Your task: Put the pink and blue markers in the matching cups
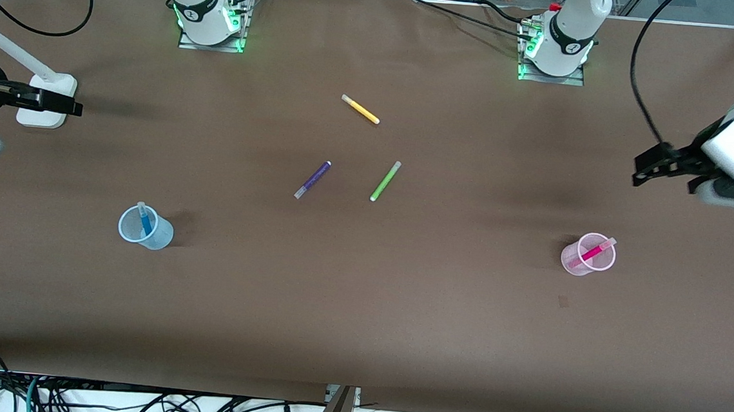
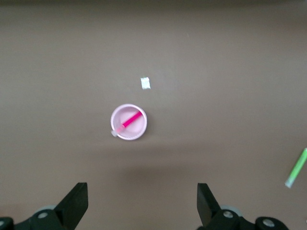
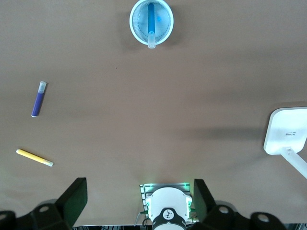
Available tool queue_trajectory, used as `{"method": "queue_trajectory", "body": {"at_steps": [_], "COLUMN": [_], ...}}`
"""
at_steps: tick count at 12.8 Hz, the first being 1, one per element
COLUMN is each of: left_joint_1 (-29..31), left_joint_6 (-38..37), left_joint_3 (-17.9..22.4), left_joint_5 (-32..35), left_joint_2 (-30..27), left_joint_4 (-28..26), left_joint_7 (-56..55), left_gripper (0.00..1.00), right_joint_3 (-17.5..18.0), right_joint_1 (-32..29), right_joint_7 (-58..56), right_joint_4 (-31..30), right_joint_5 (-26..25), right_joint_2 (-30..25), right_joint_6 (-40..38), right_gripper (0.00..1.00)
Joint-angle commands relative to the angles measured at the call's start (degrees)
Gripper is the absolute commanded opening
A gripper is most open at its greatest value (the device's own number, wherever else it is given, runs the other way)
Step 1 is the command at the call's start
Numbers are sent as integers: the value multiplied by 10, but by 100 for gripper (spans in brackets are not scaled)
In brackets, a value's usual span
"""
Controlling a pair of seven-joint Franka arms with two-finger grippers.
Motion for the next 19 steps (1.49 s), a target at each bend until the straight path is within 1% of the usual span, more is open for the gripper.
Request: {"method": "queue_trajectory", "body": {"at_steps": [1,2,4,5,7,8,9,12,19], "left_joint_1": [-15,-16,-18,-21,-29,-33,-33,-28,-30], "left_joint_6": [49,27,-29,-42,-42,-42,-43,-45,-47], "left_joint_3": [16,16,16,14,16,16,15,14,3], "left_joint_5": [-9,-2,34,41,41,41,42,42,43], "left_joint_2": [-74,-74,-68,-66,-39,-36,-27,-10,-7], "left_joint_4": [-99,-93,-60,-50,-21,-10,2,7,8], "left_joint_7": [-1,-1,1,2,3,2,2,5,3], "left_gripper": [100,100,100,100,100,100,100,100,100], "right_joint_3": [7,7,7,6,6,6,6,6,6], "right_joint_1": [0,-1,-3,-3,-3,-3,-3,-2,2], "right_joint_7": [7,1,-9,-25,-30,-29,-27,-24,-30], "right_joint_4": [-29,-56,-163,-189,-200,-213,-217,-214,-204], "right_joint_5": [-11,-11,-11,-11,-12,-12,-11,-12,-12], "right_joint_2": [-30,-53,-124,-146,-177,-196,-200,-196,-176], "right_joint_6": [1,11,87,112,130,148,150,148,133], "right_gripper": [99,99,99,99,99,99,99,99,99]}}
